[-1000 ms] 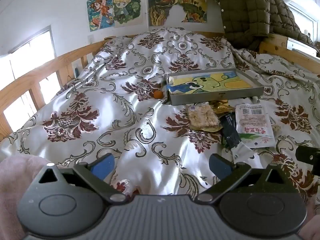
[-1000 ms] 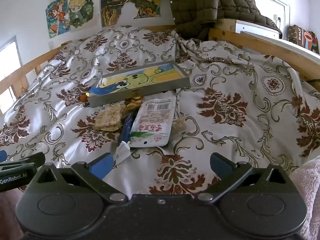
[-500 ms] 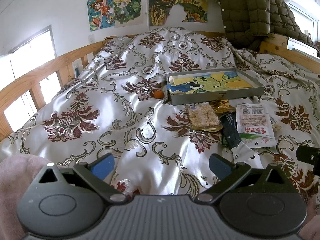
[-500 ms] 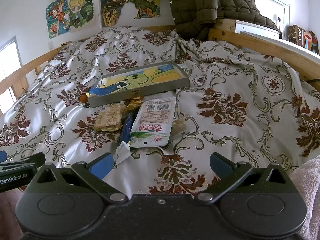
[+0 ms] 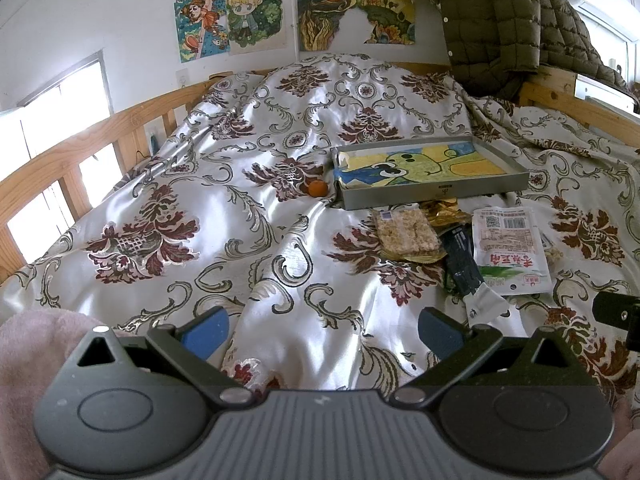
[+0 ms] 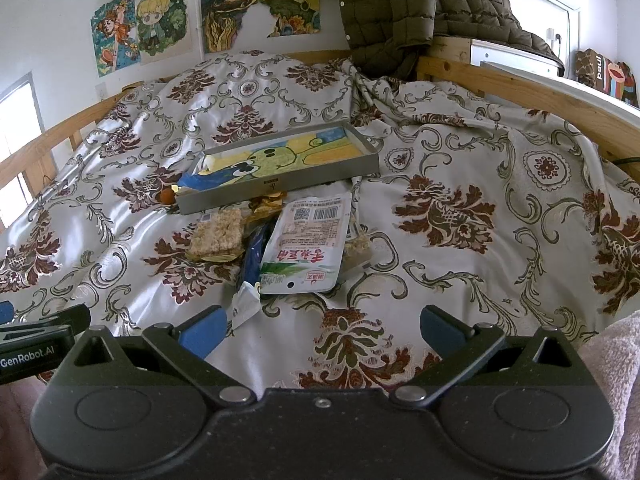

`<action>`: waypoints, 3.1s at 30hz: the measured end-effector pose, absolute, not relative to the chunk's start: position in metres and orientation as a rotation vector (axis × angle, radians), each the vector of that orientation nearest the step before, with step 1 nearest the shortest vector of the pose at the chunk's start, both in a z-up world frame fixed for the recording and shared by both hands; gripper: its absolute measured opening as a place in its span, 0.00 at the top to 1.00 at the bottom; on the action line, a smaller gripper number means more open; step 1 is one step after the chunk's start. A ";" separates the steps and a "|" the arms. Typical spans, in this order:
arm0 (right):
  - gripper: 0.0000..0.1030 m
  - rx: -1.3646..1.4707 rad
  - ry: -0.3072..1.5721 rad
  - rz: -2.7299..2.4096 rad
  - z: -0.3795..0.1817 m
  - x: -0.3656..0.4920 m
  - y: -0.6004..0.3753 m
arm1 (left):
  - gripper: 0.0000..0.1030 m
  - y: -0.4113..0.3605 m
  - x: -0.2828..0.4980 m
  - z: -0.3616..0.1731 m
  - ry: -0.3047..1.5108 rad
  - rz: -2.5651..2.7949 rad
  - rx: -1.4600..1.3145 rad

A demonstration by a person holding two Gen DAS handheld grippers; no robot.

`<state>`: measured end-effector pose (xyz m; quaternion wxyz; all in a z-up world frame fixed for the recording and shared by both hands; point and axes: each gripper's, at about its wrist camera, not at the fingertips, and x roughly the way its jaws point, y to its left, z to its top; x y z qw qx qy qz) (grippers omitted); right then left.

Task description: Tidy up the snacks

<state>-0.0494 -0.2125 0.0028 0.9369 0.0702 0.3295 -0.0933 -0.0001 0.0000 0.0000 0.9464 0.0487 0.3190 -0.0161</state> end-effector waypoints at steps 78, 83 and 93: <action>0.01 -0.035 0.717 -0.010 0.006 0.025 -0.210 | 0.00 -0.003 0.092 0.000 0.803 -0.144 0.136; 0.01 -0.077 0.758 0.087 -0.002 0.058 -0.206 | 0.00 -0.003 0.138 -0.003 0.868 -0.200 0.114; 0.02 -0.156 0.865 0.282 -0.043 0.126 -0.186 | 0.00 -0.021 0.225 -0.024 0.926 -0.339 0.073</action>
